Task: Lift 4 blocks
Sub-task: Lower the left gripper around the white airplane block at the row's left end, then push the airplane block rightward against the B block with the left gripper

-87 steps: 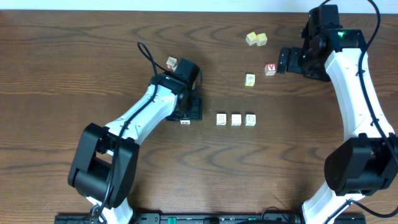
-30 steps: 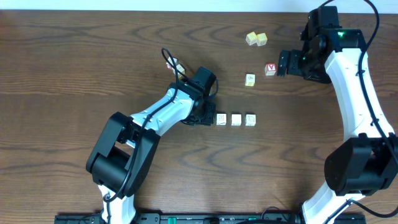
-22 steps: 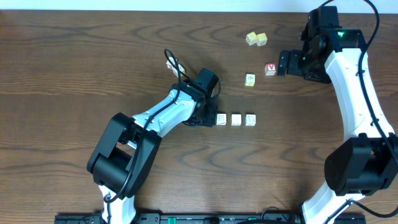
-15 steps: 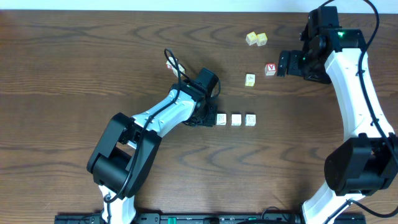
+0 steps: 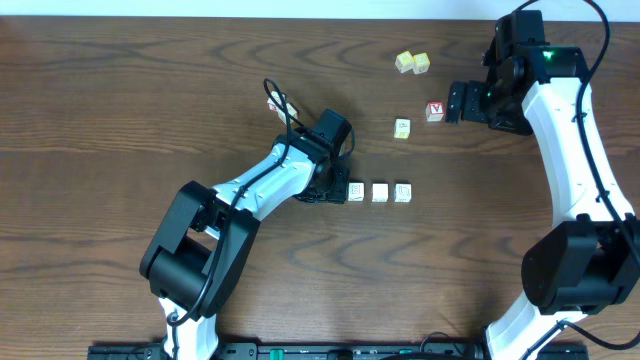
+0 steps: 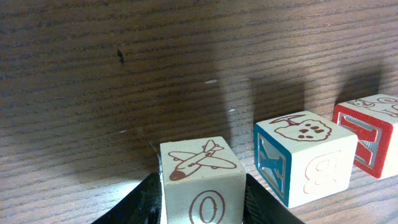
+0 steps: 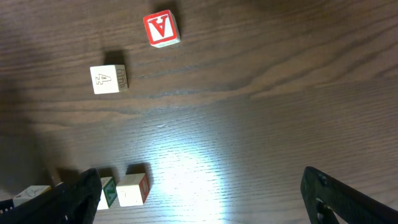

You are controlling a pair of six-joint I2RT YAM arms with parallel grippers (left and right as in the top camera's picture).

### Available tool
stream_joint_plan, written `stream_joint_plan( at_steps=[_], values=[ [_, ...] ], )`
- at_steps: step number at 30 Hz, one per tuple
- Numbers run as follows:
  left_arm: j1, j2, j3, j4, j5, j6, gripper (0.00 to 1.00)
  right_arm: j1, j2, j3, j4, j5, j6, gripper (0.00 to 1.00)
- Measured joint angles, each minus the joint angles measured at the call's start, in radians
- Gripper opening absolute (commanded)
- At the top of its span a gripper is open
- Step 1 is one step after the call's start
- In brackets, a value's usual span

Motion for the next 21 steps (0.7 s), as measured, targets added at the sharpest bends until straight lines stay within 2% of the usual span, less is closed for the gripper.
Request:
stream_joint_plan(
  at_steps=[12, 14, 21],
  values=[
    [0.000, 0.000, 0.000, 0.009, 0.000, -0.048, 0.39, 0.000, 0.000, 0.000, 0.000, 0.000, 0.000, 0.99],
    [0.000, 0.000, 0.000, 0.014, 0.000, -0.054, 0.33, 0.000, 0.000, 0.000, 0.000, 0.000, 0.000, 0.99],
    [0.000, -0.003, 0.000, 0.018, 0.000, -0.071, 0.33, 0.000, 0.000, 0.000, 0.000, 0.000, 0.000, 0.99]
  ],
)
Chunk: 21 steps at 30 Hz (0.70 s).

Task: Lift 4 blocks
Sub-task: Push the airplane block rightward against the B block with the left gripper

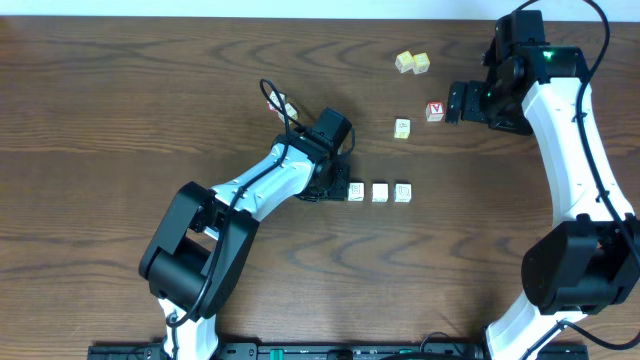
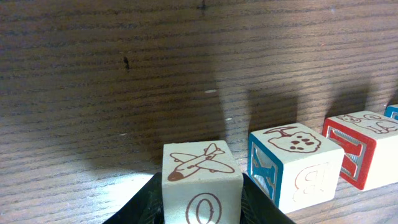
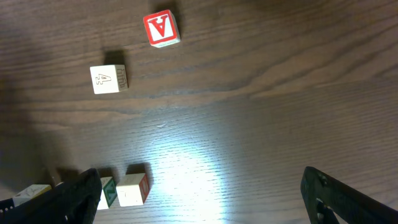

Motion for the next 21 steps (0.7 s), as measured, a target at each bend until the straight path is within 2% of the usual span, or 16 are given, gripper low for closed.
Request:
stream_joint_plan(
  at_steps=[2, 3, 4, 13, 15, 21],
  values=[
    [0.000, 0.000, 0.000, 0.000, 0.000, 0.000, 0.36, 0.000, 0.000, 0.000, 0.000, 0.000, 0.000, 0.99],
    [0.000, 0.000, 0.000, 0.000, 0.000, 0.000, 0.43, 0.000, 0.000, 0.000, 0.000, 0.000, 0.000, 0.99],
    [0.000, 0.000, 0.000, 0.001, 0.000, -0.003, 0.43, 0.000, 0.000, 0.000, 0.000, 0.000, 0.000, 0.99],
    [0.000, 0.000, 0.000, 0.002, 0.000, -0.007, 0.43, 0.000, 0.000, 0.000, 0.000, 0.000, 0.000, 0.99],
    [0.000, 0.000, 0.000, 0.003, 0.001, -0.007, 0.38, 0.000, 0.000, 0.000, 0.000, 0.000, 0.000, 0.99],
    [0.000, 0.000, 0.000, 0.005, 0.000, -0.035, 0.38, 0.000, 0.000, 0.000, -0.004, 0.000, 0.000, 0.99]
  ],
)
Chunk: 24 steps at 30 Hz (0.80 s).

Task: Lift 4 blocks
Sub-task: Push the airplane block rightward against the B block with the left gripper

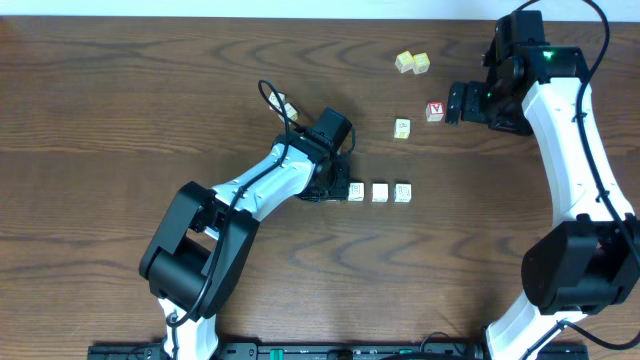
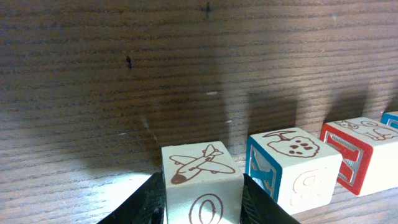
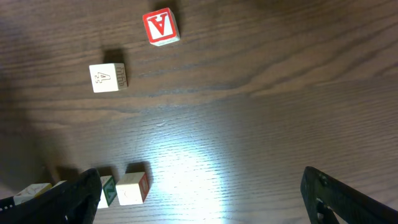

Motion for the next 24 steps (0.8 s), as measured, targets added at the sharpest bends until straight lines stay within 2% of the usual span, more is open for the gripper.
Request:
stream_joint_plan(
  at_steps=[6, 9, 24],
  values=[
    [0.000, 0.000, 0.000, 0.001, 0.000, -0.021, 0.39, 0.000, 0.000, 0.000, 0.000, 0.000, 0.000, 0.99],
    [0.000, 0.000, 0.000, 0.001, 0.000, -0.023, 0.46, 0.000, 0.000, 0.000, 0.000, 0.000, 0.000, 0.99],
    [0.000, 0.000, 0.002, 0.001, 0.000, -0.035, 0.46, 0.000, 0.000, 0.000, -0.009, 0.000, 0.000, 0.99]
  ],
)
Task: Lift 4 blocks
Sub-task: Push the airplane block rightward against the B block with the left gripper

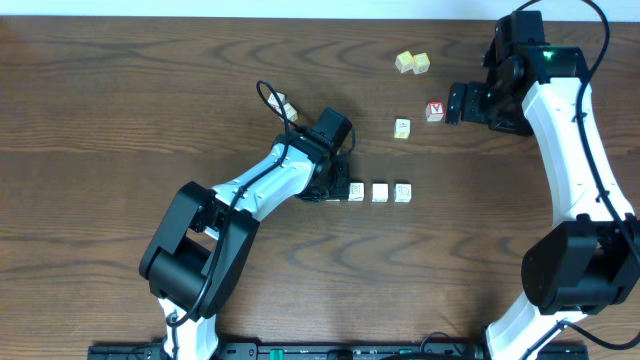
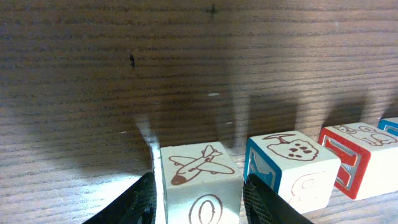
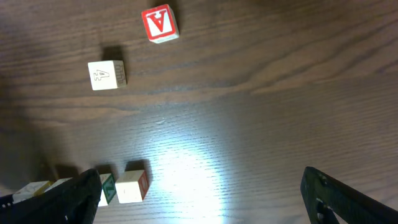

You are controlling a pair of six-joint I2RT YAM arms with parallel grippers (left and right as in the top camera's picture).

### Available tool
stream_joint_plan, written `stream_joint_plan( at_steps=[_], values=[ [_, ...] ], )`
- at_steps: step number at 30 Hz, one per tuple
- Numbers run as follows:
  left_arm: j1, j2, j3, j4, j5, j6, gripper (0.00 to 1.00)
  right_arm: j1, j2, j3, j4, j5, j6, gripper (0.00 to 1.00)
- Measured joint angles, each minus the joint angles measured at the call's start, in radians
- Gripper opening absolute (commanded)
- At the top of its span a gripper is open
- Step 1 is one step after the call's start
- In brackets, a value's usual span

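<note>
A cream block with an airplane and an "O" [image 2: 199, 183] stands on the table at the left end of a row. To its right come a blue paw-print block [image 2: 289, 168] and a red block [image 2: 357, 155]. My left gripper [image 2: 199, 202] straddles the airplane block, with a thin gap at each finger, so it is open. From overhead the row [image 1: 380, 192] lies just right of the left gripper [image 1: 340, 190]. My right gripper [image 3: 199, 199] hangs wide open high above the table, holding nothing.
A red "A" block [image 1: 434, 111] and a cream "4" block [image 1: 401, 128] lie near the right gripper [image 1: 455, 103]. Two yellow blocks [image 1: 412, 63] sit at the far edge. A small pale block [image 1: 283, 105] lies under the left arm's cable.
The left fingers, which were pressed against the airplane block's sides, now stand slightly apart from it. The right arm has barely shifted.
My left gripper was shut on the airplane block at the left end of the row at all three earlier moments, and the block edged closer to the paw-print block. Now the fingers have let go of it. The right gripper stayed open and high throughout.
</note>
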Motion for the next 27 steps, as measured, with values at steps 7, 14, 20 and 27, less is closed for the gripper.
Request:
stream_joint_plan(
  at_steps=[7, 14, 20, 27],
  values=[
    [0.000, -0.032, 0.003, -0.004, -0.020, 0.000, 0.46, 0.000, 0.000, 0.000, -0.006, 0.000, 0.000, 0.99],
    [0.011, -0.126, 0.003, -0.014, -0.026, 0.000, 0.46, 0.000, 0.000, 0.000, -0.043, -0.009, 0.000, 0.99],
    [0.125, -0.301, 0.003, -0.113, -0.027, 0.002, 0.46, 0.000, 0.000, 0.000, -0.125, -0.073, 0.001, 0.65],
    [0.319, -0.528, 0.021, -0.262, -0.074, 0.072, 0.34, 0.017, 0.000, -0.063, -0.154, -0.117, 0.006, 0.01]
  ],
)
